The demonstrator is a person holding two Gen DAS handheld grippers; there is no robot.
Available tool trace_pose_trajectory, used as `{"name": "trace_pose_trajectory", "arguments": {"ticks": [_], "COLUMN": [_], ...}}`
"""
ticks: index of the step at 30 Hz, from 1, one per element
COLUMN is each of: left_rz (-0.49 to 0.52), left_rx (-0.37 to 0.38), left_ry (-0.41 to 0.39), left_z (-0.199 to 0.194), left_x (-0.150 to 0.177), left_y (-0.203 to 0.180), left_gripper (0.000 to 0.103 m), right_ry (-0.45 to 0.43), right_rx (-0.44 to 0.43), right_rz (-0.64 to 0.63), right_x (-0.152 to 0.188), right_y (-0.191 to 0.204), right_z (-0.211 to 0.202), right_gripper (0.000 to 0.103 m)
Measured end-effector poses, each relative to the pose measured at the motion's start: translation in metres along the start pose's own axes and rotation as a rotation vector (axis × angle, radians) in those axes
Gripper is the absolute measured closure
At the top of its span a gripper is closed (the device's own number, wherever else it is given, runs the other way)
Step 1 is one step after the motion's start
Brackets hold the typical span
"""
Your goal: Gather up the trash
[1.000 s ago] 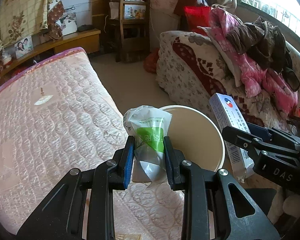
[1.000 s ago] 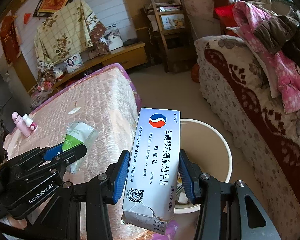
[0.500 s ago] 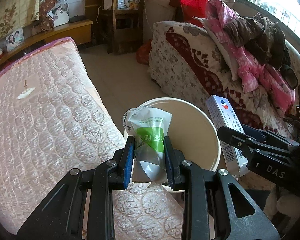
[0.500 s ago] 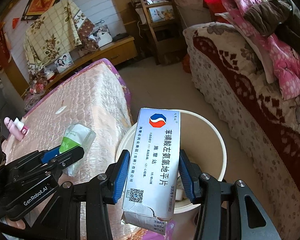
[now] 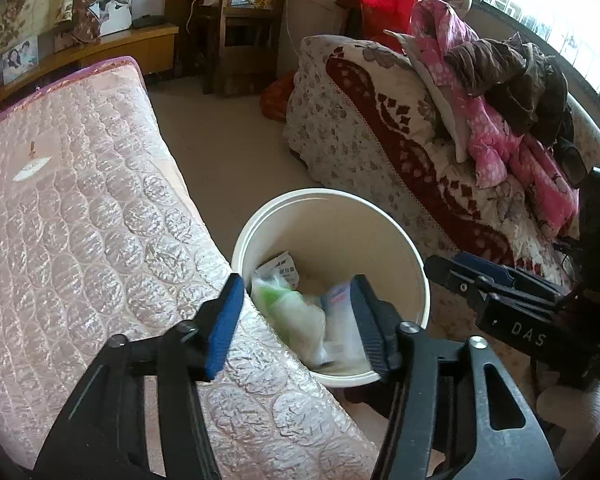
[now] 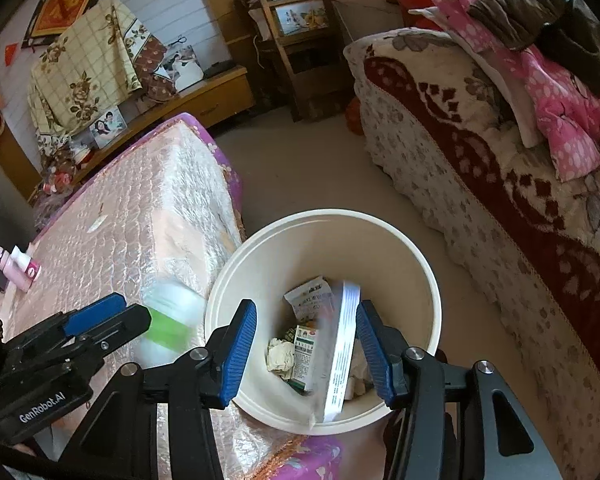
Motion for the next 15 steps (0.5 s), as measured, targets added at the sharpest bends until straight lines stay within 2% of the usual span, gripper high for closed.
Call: {"name": "trace_pose_trajectory", "arguments": {"ticks": [4, 15], "left_rz": [-0.003, 0.010], "left_rx": [-0.008, -0.100], "left_ry": [-0.017, -0.126], "left_z": [-0.008, -0.049], "left_x": [0.001, 0.002], "left_y": [0.003, 0.011], "left_gripper": [0.048, 0.048], "right_ry": [0.010, -0.016], "right_rx": [-0.003, -0.008], "right_rz": [-0.001, -0.032], "right_x": [0.007, 0.019], "right_y": [0.002, 0.023], "right_z": [0.000, -0.014], "right_gripper": [0.053, 0.053]}}
Point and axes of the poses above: each gripper's, at about its wrist camera, not at the fingertips, and z roughly the way its jaws point, y to its left, x to its underside, the point moved 9 cm from there along z, roughly the way its jaws point, and after that the axes turned 10 degrees about x, right-handed, at the moved point
